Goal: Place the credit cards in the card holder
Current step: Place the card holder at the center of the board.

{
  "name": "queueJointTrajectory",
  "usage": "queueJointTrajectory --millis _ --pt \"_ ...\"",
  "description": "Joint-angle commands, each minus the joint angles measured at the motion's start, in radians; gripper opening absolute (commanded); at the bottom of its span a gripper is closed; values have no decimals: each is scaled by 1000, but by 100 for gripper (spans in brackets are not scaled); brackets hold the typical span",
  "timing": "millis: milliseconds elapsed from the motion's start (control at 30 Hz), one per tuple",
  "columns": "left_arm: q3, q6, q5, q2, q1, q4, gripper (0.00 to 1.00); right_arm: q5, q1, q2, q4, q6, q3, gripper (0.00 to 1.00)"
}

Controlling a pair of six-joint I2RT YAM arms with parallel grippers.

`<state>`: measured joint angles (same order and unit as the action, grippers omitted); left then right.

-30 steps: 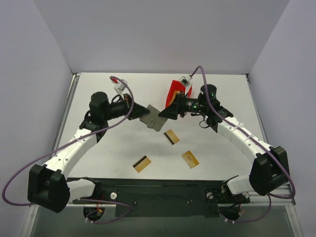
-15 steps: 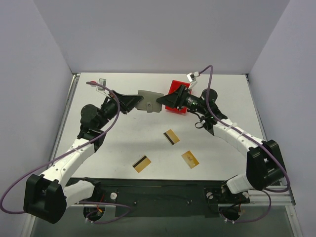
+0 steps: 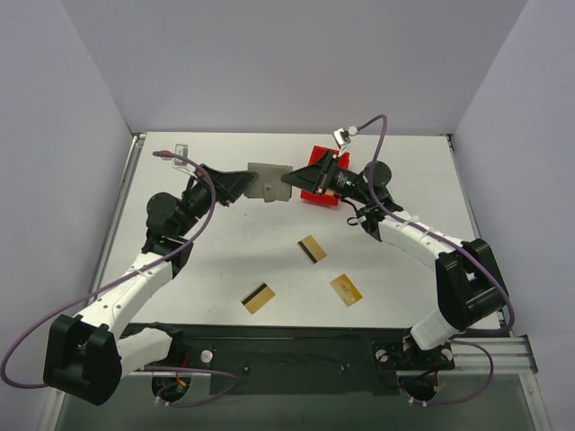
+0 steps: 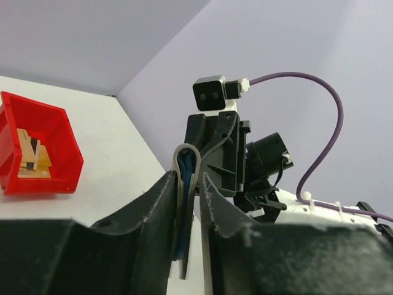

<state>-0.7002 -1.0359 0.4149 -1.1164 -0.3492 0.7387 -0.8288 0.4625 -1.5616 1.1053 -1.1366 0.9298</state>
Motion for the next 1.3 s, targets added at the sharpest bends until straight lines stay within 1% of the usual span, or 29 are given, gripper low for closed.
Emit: queueJointTrajectory --millis 0,33,67,100,133,167,200,233,267,333,400,500,567,633,667,700,733,767,800,833,867,900,1000,1033,1267 --pt "-19 -7 28 6 -7 79 40 -62 7 43 4 55 46 7" --pt "-31 -3 41 6 -4 55 56 -73 -10 49 4 58 46 3" --pt "-39 19 51 10 4 33 66 -98 -18 52 4 55 46 2" --pt "-59 33 85 15 10 -7 80 -124 -44 58 2 51 44 0" --pt "-74 66 102 21 25 -31 84 -142 -54 61 -2 46 47 0" --pt "-100 85 132 30 33 -101 86 -186 -76 61 -4 38 56 0" --pt "-120 136 143 35 47 -139 87 -208 -85 61 -21 37 64 0" --pt "-160 164 180 35 53 -227 88 -257 -91 57 -44 46 85 0" --pt "-179 236 197 35 62 -266 88 -282 -93 57 -98 55 98 0" --pt "-232 339 237 32 70 -416 88 -358 -93 51 -178 92 135 0" --pt "-286 420 274 33 75 -502 88 -433 -88 48 -186 97 153 0" --pt "-314 525 314 47 75 -587 88 -527 -88 60 -208 116 155 0" --pt "-323 554 346 52 75 -614 88 -561 -88 69 -309 190 167 0" --pt "-331 569 416 43 75 -622 86 -573 -87 84 -430 288 188 0" --pt "-343 576 470 35 73 -634 83 -576 -82 95 -531 372 205 0" --pt "-349 577 498 17 72 -640 82 -573 -82 101 -583 417 216 0" --pt "-360 579 549 -2 69 -648 79 -563 -76 112 -730 536 251 0" --pt "-364 579 573 -6 64 -650 79 -550 -71 117 -810 602 270 0" --pt "-370 579 608 -17 58 -651 77 -526 -61 118 -998 749 315 0" --pt "-372 580 617 -20 46 -651 78 -509 -58 118 -1151 815 335 0" --pt "-374 583 634 -26 36 -653 78 -492 -47 117 -1189 883 363 0" --pt "-375 600 642 -29 21 -657 78 -490 -44 115 -1229 905 372 0" --pt "-413 646 650 -66 -5 -737 78 -494 -36 113 -1230 914 369 0" --pt "-432 661 651 -75 -8 -793 77 -492 -30 113 -1231 916 369 0" --pt "-498 697 682 -167 -74 -844 73 -481 -10 106 -1254 954 374 0"
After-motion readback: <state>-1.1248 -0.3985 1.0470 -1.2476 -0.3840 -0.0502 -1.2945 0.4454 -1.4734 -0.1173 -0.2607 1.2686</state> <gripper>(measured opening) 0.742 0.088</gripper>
